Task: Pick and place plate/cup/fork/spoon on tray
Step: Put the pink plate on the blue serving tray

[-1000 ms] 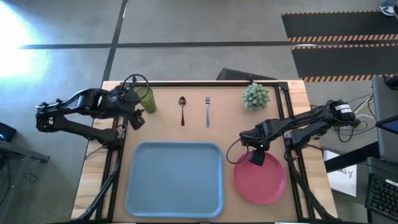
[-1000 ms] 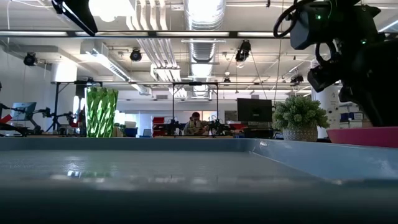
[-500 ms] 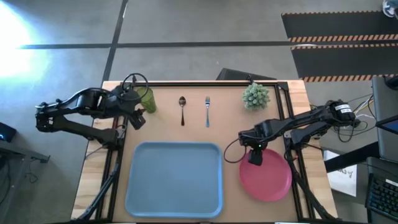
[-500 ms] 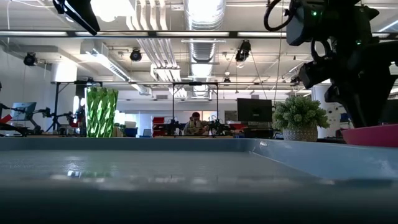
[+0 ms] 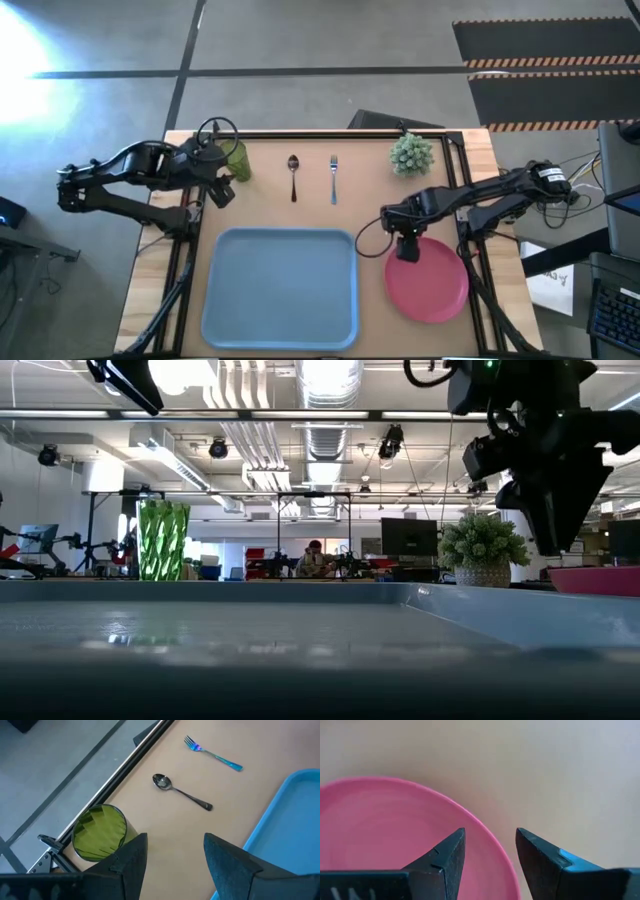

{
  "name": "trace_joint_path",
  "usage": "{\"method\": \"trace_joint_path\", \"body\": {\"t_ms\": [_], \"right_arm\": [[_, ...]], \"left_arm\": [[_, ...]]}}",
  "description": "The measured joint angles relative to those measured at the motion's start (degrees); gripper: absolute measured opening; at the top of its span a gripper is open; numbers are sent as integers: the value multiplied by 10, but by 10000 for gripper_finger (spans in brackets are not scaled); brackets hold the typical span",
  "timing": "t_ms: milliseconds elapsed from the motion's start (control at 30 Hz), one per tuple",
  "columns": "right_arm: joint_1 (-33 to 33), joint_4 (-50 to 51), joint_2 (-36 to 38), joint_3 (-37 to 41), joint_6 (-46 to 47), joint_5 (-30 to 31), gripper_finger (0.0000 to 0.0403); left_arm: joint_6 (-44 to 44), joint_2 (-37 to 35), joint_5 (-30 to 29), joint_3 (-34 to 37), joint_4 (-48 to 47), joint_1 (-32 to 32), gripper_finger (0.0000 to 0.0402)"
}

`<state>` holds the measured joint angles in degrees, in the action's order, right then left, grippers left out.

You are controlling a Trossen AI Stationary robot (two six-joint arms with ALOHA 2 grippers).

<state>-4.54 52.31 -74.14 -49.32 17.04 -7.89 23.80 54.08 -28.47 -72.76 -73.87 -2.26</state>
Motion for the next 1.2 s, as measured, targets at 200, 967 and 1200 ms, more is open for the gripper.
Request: {"method": "trace_joint_path", "body": {"t_ms": [200,967,1200], "right_arm": [[29,0,0,13,-18,-56,164],[88,-10,-27,40,-97,-88,163],[89,-30,-85,41,-127,-82,202]], "left_arm": [[13,0,9,0,0,0,178],[29,3,19,1,1,0,178],[30,3,21,1,2,0,178]]}}
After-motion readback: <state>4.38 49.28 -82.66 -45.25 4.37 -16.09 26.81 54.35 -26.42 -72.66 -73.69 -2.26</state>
